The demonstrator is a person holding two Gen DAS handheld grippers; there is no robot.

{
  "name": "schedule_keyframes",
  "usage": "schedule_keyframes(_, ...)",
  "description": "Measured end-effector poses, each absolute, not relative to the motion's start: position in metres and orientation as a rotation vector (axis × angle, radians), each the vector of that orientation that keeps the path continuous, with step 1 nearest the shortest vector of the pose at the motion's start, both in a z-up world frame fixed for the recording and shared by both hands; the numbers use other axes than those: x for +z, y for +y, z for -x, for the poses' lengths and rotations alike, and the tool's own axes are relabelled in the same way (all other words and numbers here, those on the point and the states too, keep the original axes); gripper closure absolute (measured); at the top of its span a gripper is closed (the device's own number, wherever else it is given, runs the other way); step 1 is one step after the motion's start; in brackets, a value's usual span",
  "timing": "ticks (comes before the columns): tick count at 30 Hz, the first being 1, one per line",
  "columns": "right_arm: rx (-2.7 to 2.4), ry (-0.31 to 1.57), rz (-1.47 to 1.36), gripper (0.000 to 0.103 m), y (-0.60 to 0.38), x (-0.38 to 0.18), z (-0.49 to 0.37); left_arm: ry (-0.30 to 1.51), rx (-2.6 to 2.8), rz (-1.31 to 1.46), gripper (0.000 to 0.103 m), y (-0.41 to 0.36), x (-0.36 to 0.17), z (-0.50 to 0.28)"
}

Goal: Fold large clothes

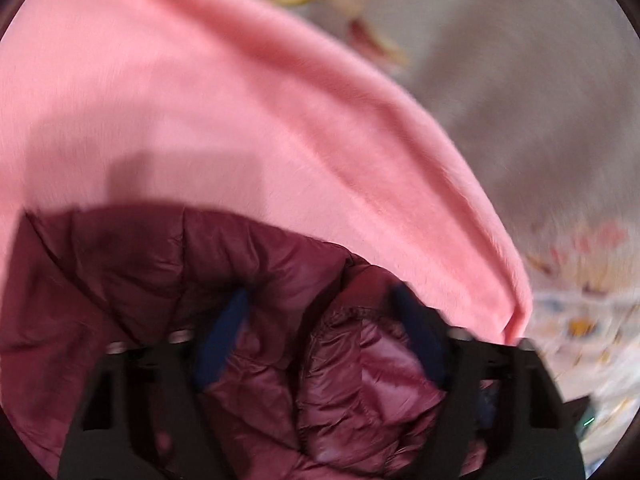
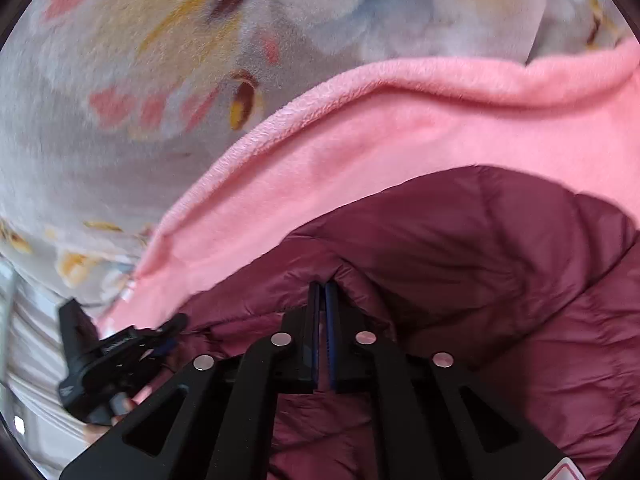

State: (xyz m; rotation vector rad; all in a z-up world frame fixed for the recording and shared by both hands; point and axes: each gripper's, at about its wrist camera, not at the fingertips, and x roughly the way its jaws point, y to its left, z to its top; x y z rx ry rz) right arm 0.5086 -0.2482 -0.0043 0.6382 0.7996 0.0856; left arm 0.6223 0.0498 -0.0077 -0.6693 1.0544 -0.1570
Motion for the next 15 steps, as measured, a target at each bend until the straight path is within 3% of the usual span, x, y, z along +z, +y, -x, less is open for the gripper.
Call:
schedule_keyframes(1, 0.071, 0.813, -0.601, 0.102, -0.247, -0.005, -0.508, 1.058, -0.163, 0.669, 0.057, 0.049, -0.008, -0.622)
schedule_keyframes(2, 0.059, 0.828, -0.57, 0.103, -0.249, -0.009, -0.504, 1.052, -0.196, 0.643, 0.079, 0.045, -0.005, -0.62)
schedule_keyframes(3, 0.048, 0.847, -0.538, 0.103, -0.246, -0.012, -0.504, 1.048, -0.224, 0.613, 0.086, 0.041, -0.003, -0.617)
schedule_keyframes(7, 0.003, 0.875, -0.391, 0.103, -0.228, -0.013, -0.5, 1.037, -0.221, 0.456, 0.09, 0.02, -0.002, -0.604)
schedule_keyframes(15, 0.004, 0.759, -0.174, 0.103, -0.189, 0.023, -0.488, 1.023, -0.205, 0.358, 0.09, 0.017, -0.024, -0.588)
